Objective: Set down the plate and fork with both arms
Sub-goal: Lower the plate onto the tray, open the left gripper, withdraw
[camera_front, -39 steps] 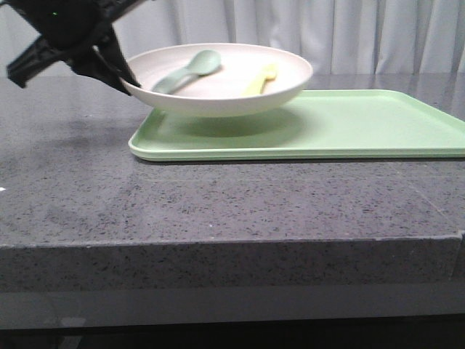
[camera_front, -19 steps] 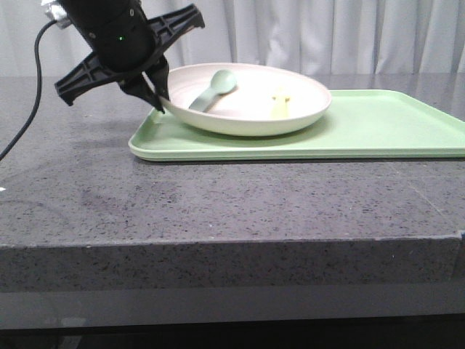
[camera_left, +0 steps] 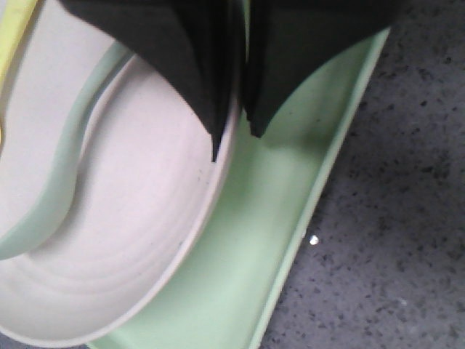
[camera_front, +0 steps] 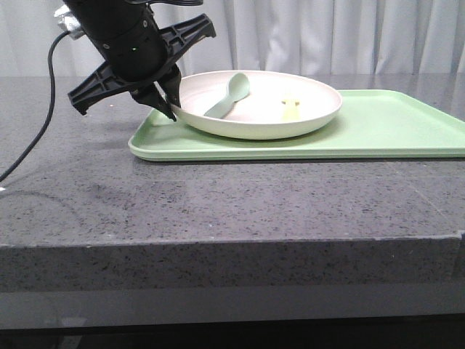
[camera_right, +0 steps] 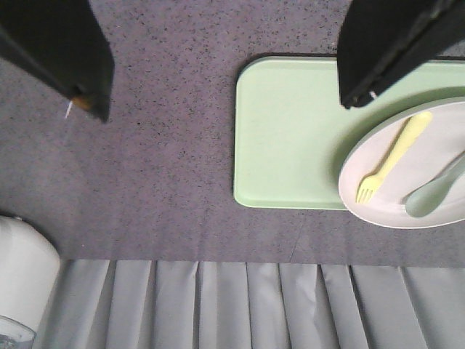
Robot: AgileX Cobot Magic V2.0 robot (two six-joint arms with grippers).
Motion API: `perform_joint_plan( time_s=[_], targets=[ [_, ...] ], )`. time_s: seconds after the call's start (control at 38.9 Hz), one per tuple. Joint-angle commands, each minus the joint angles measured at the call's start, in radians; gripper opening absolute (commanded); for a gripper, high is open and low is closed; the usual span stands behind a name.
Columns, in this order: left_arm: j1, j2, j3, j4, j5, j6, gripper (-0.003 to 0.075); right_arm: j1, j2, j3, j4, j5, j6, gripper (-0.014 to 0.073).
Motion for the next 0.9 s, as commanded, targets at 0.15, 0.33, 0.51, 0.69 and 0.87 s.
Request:
perform_joint_plan(
  time_s=[0.15, 0.33, 0.51, 0.69, 0.87],
  targets=[
    [-0.011, -0.057, -0.035, 0.013, -0.063, 0.004, 0.0358, -0.007, 0.015, -0.036, -0.002, -0.072, -0.005, 0.0643],
    [-0.011, -0.116, -0.035, 0.017, -0.059, 0.120, 0.0405, -0.007, 0.015, -0.036, -0.002, -0.072, -0.005, 0.0643],
    [-0.009, -0.232, -0.035, 0.048, 0.007, 0.319, 0.0402, -0.007, 0.015, -0.036, -0.002, -0.072, -0.005, 0.0643],
    [-0.007, -0.377, -0.035, 0.165, 0.236, 0.548, 0.0402, -0.007, 0.017, -0.048, -0.002, -0.044, -0.005, 0.0643],
    [-0.007, -0.504, -0.035, 0.168, 0.455, 0.819, 0.0402, -0.007, 0.074, -0.118, 0.006, 0.096, -0.005, 0.0643]
  ],
)
